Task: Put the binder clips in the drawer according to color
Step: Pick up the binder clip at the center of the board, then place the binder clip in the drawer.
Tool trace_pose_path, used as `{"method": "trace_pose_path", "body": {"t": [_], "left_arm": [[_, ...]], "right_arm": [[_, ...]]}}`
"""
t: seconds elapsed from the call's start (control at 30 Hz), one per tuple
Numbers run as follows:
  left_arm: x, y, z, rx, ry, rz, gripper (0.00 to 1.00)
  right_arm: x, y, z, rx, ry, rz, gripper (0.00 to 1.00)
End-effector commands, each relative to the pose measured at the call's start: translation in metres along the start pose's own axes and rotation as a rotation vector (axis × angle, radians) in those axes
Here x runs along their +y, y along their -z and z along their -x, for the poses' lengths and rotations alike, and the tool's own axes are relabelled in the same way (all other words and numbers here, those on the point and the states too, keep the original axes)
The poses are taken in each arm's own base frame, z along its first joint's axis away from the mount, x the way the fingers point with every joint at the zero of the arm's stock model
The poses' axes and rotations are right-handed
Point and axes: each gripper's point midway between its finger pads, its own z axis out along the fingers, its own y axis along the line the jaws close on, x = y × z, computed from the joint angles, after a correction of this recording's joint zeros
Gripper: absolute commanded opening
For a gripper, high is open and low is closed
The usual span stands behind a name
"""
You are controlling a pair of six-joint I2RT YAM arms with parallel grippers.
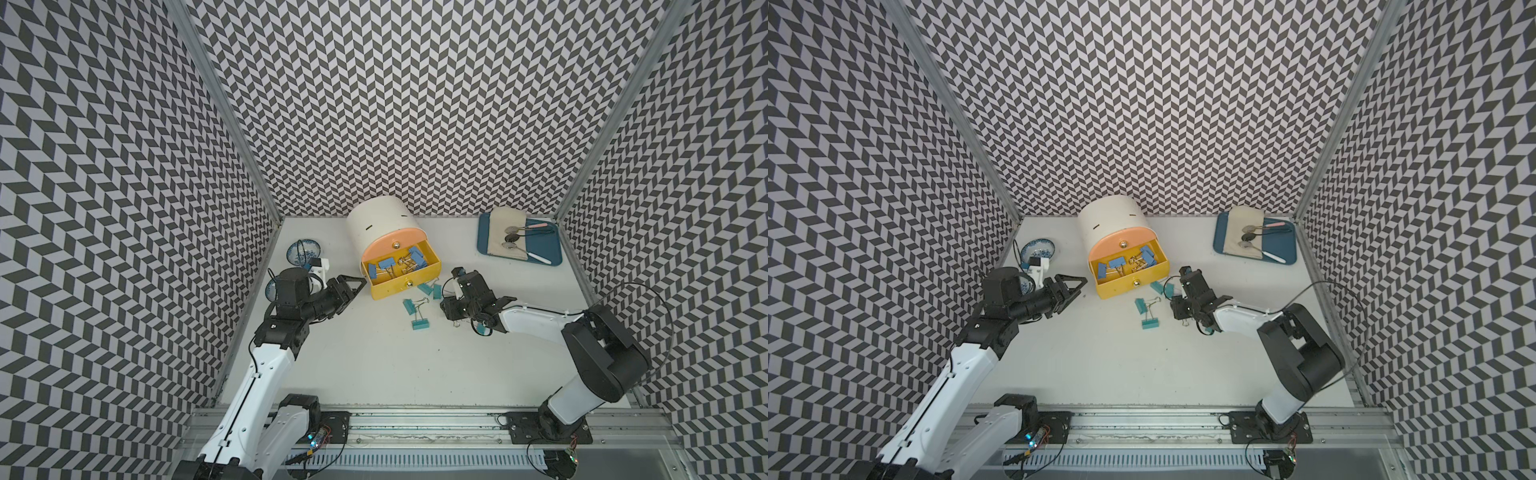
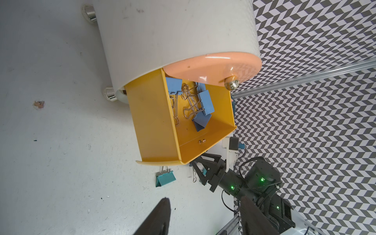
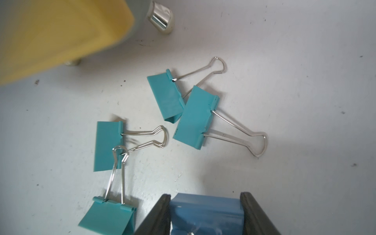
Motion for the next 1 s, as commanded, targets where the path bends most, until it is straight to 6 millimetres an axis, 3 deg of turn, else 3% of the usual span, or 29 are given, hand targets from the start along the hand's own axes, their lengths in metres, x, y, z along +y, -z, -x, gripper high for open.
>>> {"method": "trace_pose_path", "body": {"t": [0.0, 0.33, 0.57, 0.73, 0.97], "left_arm": [[-0.021, 0.005, 0.016, -0.047, -0.054, -0.034, 0.59], [-0.047, -0.001, 0.032, -0.053, -0.089, -0.075, 0.59], [-0.075, -0.019, 0.031, -0.005, -0.120, -0.127, 0.59], [-0.088, -0.033, 0.020, 0.039, -0.126, -0.164, 0.59], [-0.088, -0.041, 0.011, 0.068, -0.104, -0.189, 0.59]], "right_arm": [[0.007, 0.021, 0.020, -0.078, -0.017, 0.015, 0.51], [0.020, 0.088, 0.098, -0.272, -0.034, 0.025, 0.50], [0.054, 0.132, 0.161, -0.434, -0.029, 0.150, 0.50], [0.083, 0.144, 0.197, -0.468, -0.040, 0.264, 0.50], [0.115, 0.138, 0.231, -0.485, -0.075, 0.402, 0.50]]}}
